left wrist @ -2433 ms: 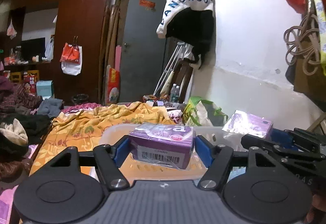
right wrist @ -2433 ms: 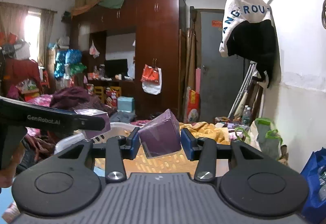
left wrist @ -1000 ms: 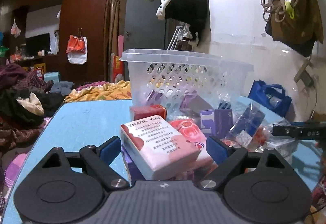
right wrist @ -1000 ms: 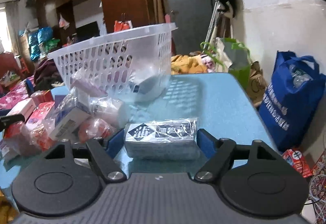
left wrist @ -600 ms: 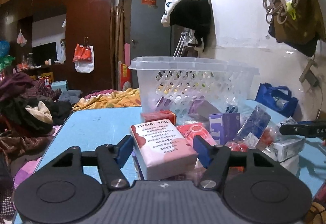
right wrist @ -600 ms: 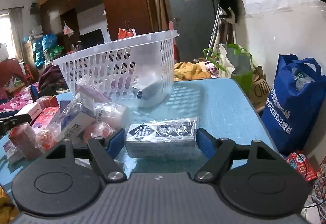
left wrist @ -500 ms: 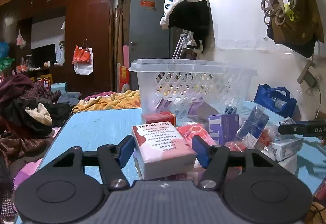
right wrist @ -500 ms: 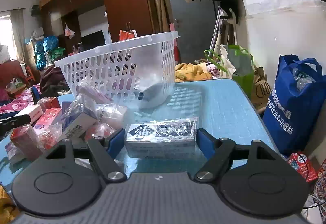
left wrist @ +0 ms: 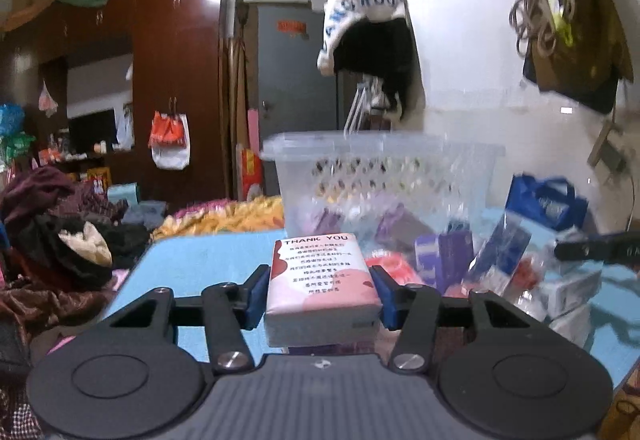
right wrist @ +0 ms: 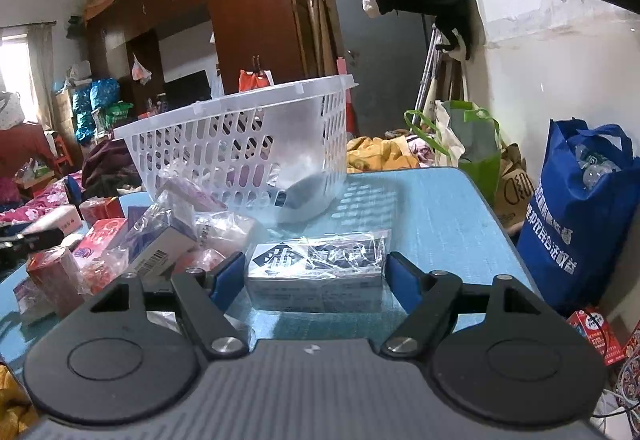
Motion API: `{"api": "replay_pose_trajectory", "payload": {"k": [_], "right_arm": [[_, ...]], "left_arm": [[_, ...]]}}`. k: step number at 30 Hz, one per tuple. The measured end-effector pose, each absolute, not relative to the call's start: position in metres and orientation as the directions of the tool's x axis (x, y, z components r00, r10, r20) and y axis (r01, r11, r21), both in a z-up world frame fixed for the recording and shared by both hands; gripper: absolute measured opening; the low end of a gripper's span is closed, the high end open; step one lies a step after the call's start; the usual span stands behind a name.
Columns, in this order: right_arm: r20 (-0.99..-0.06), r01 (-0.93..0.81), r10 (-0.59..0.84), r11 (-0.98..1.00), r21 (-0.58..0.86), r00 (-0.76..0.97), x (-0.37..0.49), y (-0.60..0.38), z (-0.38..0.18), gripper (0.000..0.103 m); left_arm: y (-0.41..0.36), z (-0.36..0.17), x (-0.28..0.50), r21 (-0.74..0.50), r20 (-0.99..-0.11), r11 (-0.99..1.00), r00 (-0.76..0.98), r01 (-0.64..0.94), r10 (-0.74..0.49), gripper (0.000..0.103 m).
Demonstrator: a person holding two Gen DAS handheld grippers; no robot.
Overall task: Organize objects
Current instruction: 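Grasp a plastic-wrapped patterned box with the right gripper while the left gripper grasps the pink THANK YOU box, then lift both boxes over the white basket and open both grippers to release them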
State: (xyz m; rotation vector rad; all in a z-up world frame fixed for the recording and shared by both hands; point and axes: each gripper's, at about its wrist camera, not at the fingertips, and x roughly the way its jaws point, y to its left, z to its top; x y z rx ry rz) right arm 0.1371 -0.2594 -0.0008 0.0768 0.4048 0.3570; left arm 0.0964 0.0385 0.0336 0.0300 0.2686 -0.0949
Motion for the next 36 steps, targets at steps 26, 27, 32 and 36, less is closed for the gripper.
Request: {"api": "replay_pose_trajectory", "payload": {"k": [26,27,32,36], "right_arm": [[-0.155,-0.447,0.474,0.876,0.183,0.867,0.124,-0.250,0.047,0.078],[-0.156,-0.449,0.477,0.874,0.184,0.865,0.125,-0.249,0.046,0.078],[-0.152,-0.458,0.483,0.872,0.173,0.862,0.126,-0.246,0.047,0.078],[-0.137,-0.500,0.526,0.846,0.186,0.839,0.129,-0.244,0.058,0.078]], "left_arm": [[0.052,0.058,0.102,-0.069,-0.149,0.984,0.974,0.164,-0.172,0.055],[0.054,0.058,0.102,-0.075,-0.145,0.984,0.975,0.160,-0.170,0.055],[0.058,0.068,0.105,-0.095,-0.127,0.980,0.974,0.176,-0.187,0.055],[0.054,0.085,0.116,-0.090,-0.122,0.977,0.972,0.193,-0.203,0.055]]}}
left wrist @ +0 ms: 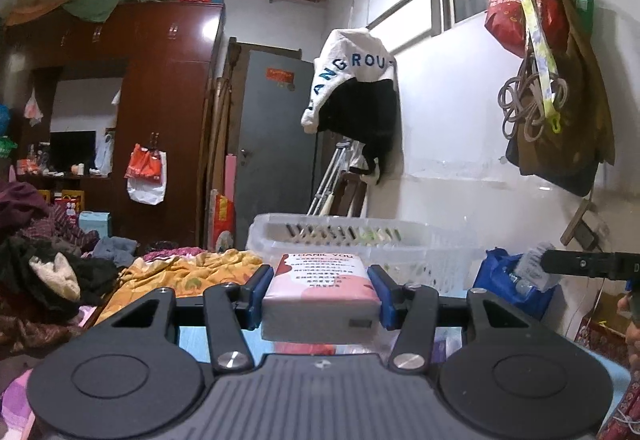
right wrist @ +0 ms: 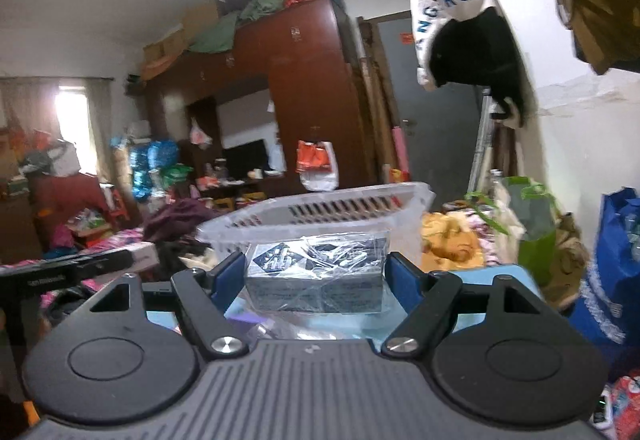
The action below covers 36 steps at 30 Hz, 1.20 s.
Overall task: Organize objects
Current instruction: 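Lift both boxes over the white basket and open both grippers to release them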
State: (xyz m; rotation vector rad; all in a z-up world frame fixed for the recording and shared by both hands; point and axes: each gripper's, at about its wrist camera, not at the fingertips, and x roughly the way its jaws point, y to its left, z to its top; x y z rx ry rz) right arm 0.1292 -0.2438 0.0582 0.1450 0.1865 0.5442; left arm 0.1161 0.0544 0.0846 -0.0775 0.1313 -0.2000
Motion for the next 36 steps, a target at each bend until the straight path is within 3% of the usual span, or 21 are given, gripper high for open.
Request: {"api": "replay_pose_trajectory", "payload": {"k": [5,8,14,15,17,18,20,23,26,29,33,36], "right_arm": [[-0.074,-0.479,0.488,0.871,0.106,0.870,0.156,-0.223,0.095,0.078],[-0.056,-0.491,0.499,0.864,0.112,0.865,0.188,-0.207,0.114,0.078],[-0.176,-0.412,0.407,0.911,0.008,0.896,0.239,-0.172,0.109,0.078],[-0.188,-0.410,0.403,0.912,0.003,0.896,0.242,-0.169,0.105,0.079],[-0.207,-0.430,0.423,0.903,0.012,0.882,0.245,-0.167,0.099,0.080],[-0.209,-0.437,0.429,0.900,0.013,0.879,0.244,-0.165,0.097,0.086],[-0.178,-0.410,0.404,0.912,0.000,0.897,0.234,-0.166,0.095,0.103],[-0.132,-0.421,0.418,0.907,0.004,0.899,0.213,-0.177,0.097,0.103],[-0.116,-0.450,0.457,0.889,0.081,0.882,0.175,-0.199,0.090,0.103],[-0.106,-0.485,0.496,0.867,0.116,0.862,0.137,-0.214,0.066,0.103],[-0.110,-0.472,0.476,0.879,0.062,0.872,0.089,-0.225,0.024,0.103],[-0.100,-0.500,0.519,0.850,0.167,0.849,0.074,-0.243,0.000,0.103]], "left_arm": [[0.039,0.132,0.165,-0.083,-0.140,0.974,0.965,0.211,-0.221,0.055],[0.028,0.153,0.213,-0.106,-0.225,0.974,0.949,0.201,-0.220,0.055],[0.016,0.147,0.271,-0.092,-0.338,0.978,0.918,0.188,-0.208,0.056],[0.015,0.144,0.272,-0.089,-0.328,0.976,0.920,0.196,-0.215,0.059],[0.016,0.138,0.270,-0.091,-0.306,0.981,0.932,0.174,-0.194,0.093],[0.017,0.137,0.268,-0.094,-0.295,0.986,0.942,0.139,-0.161,0.098],[0.021,0.137,0.260,-0.087,-0.282,0.991,0.952,0.099,-0.120,0.099],[0.032,0.137,0.235,-0.060,-0.255,0.995,0.962,0.083,-0.096,0.103],[0.039,0.121,0.204,-0.085,-0.228,0.988,0.962,0.130,-0.147,0.103],[0.040,0.098,0.171,-0.047,-0.272,0.987,0.949,0.154,-0.161,0.103],[0.051,0.075,0.118,-0.031,-0.207,0.994,0.972,0.108,-0.112,0.101],[0.066,0.054,0.085,-0.047,-0.163,0.993,0.980,0.107,-0.114,0.101]]}}
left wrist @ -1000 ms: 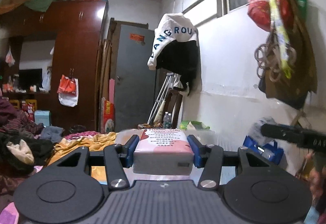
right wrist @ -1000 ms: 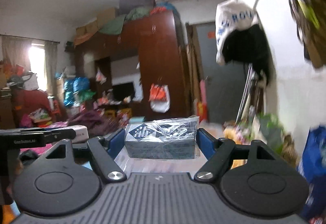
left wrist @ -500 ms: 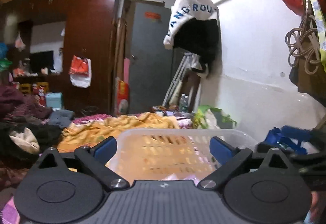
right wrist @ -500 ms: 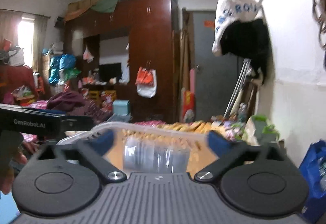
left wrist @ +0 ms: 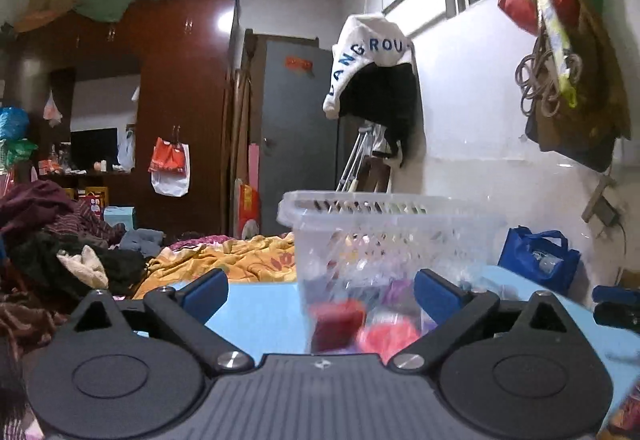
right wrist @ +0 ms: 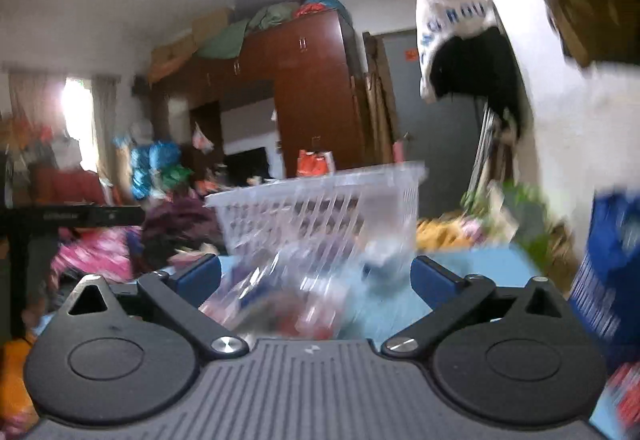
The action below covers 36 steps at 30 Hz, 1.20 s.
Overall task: Organize objects
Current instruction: 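Lift both boxes over the white basket and open both grippers to release them, then grasp a bagged purple packet with the left gripper while the right gripper grasps a wrapped white box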
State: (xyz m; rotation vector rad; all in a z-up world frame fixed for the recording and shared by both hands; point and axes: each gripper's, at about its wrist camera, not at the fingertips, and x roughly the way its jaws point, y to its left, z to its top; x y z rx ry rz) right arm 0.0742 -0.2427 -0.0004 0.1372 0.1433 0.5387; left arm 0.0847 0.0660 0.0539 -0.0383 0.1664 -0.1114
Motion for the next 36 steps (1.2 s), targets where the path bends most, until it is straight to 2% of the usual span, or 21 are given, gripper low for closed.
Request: {"api": "replay_pose_trajectory", "payload": {"k": [4,8,9,16,24,34,36], "right_arm": [[-0.134,-0.476,0.490,0.871,0.125,0.861,0.068,-0.239,-0.008,0.101],[-0.136,-0.480,0.489,0.872,0.094,0.862,0.060,-0.225,-0.006,0.085],[-0.136,-0.476,0.485,0.874,0.098,0.864,0.060,-0.223,-0.005,0.084],[-0.253,-0.440,0.455,0.890,0.119,0.854,0.087,-0.212,-0.018,0.085],[-0.249,-0.464,0.489,0.872,0.154,0.836,0.080,-0.217,-0.026,0.084],[-0.288,-0.515,0.568,0.822,0.243,0.771,0.092,-0.226,-0.027,0.087],[-0.283,-0.516,0.572,0.819,0.251,0.770,0.091,-0.228,-0.027,0.079]], "left_arm": [[0.078,0.029,0.059,-0.046,-0.182,0.996,0.979,0.082,-0.089,0.090],[0.074,0.013,0.054,-0.021,-0.213,0.993,0.970,0.113,-0.115,0.088],[0.072,0.012,0.052,-0.013,-0.214,0.993,0.970,0.116,-0.116,0.088],[0.051,-0.001,0.049,0.050,-0.247,0.985,0.958,0.162,-0.145,0.088],[0.051,-0.015,0.055,0.025,-0.284,0.981,0.943,0.191,-0.176,0.089],[0.047,-0.025,0.061,0.016,-0.307,0.977,0.931,0.213,-0.198,0.089],[0.047,-0.025,0.061,0.019,-0.304,0.977,0.932,0.213,-0.197,0.089]]}}
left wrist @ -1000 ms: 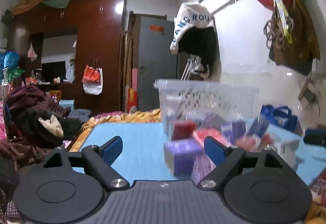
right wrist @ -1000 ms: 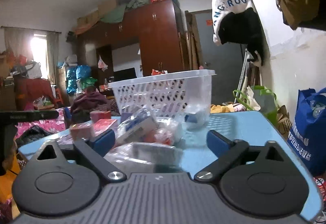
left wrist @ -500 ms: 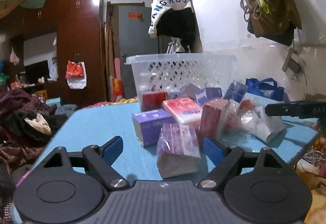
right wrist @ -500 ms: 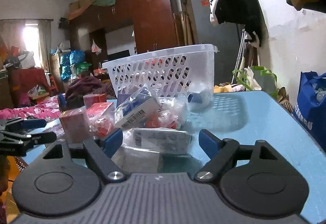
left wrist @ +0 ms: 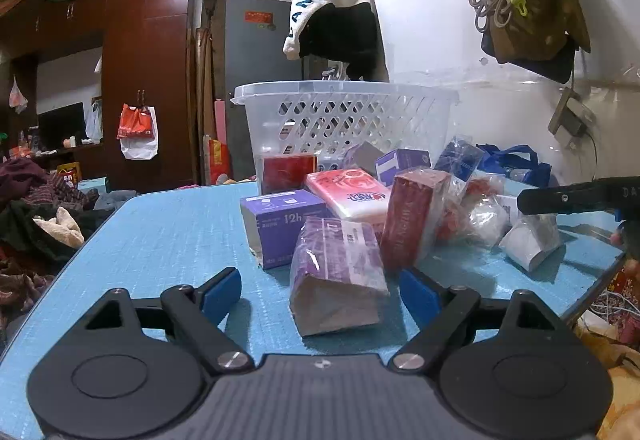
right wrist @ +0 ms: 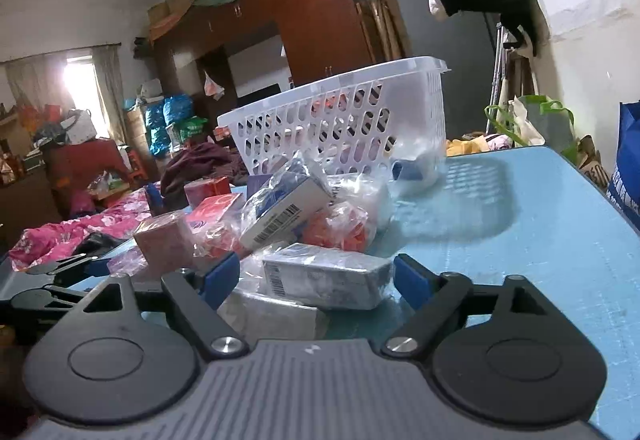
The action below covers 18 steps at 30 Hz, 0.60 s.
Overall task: Organize objects
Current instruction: 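Grasp a bagged purple packet with the left gripper while the right gripper grasps a wrapped white box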
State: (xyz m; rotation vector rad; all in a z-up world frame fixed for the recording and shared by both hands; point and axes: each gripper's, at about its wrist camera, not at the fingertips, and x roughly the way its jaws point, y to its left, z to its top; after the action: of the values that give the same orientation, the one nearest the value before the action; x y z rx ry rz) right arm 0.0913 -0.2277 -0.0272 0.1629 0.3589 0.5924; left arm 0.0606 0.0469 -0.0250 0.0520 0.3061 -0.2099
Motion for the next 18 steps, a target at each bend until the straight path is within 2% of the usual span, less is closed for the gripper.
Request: {"api": "replay_pose_trajectory", "payload": {"k": [2,5,12,13,14,15,18], "right_arm": [[-0.282,-0.518,0.586,0.808,0.282,0.760,0.094,-0.233,-0.028,0.072],[-0.265,-0.513,0.595,0.797,0.320,0.759,0.093,-0.244,-0.028,0.072],[-0.218,-0.486,0.543,0.833,0.265,0.811,0.081,-0.255,-0.016,0.072],[-0.216,-0.480,0.532,0.841,0.250,0.819,0.081,-0.254,-0.015,0.072],[-0.213,-0.480,0.530,0.842,0.245,0.821,0.081,-0.254,-0.014,0.072],[-0.211,-0.484,0.535,0.839,0.248,0.818,0.082,-0.254,-0.014,0.072],[-0.211,-0.488,0.536,0.839,0.242,0.817,0.083,-0.253,-0.013,0.072]], "left_arm": [[0.046,-0.025,0.060,0.023,-0.303,0.977,0.933,0.212,-0.195,0.089],[0.046,-0.025,0.060,0.024,-0.301,0.977,0.934,0.212,-0.195,0.089],[0.044,-0.026,0.059,0.041,-0.293,0.979,0.939,0.201,-0.181,0.088],[0.043,-0.025,0.058,0.045,-0.292,0.980,0.941,0.195,-0.174,0.078],[0.041,-0.024,0.055,0.061,-0.288,0.982,0.945,0.181,-0.156,0.059],[0.038,-0.023,0.053,0.081,-0.286,0.982,0.947,0.173,-0.143,0.053],[0.031,-0.022,0.049,0.134,-0.269,0.978,0.956,0.160,-0.119,0.053]]}}
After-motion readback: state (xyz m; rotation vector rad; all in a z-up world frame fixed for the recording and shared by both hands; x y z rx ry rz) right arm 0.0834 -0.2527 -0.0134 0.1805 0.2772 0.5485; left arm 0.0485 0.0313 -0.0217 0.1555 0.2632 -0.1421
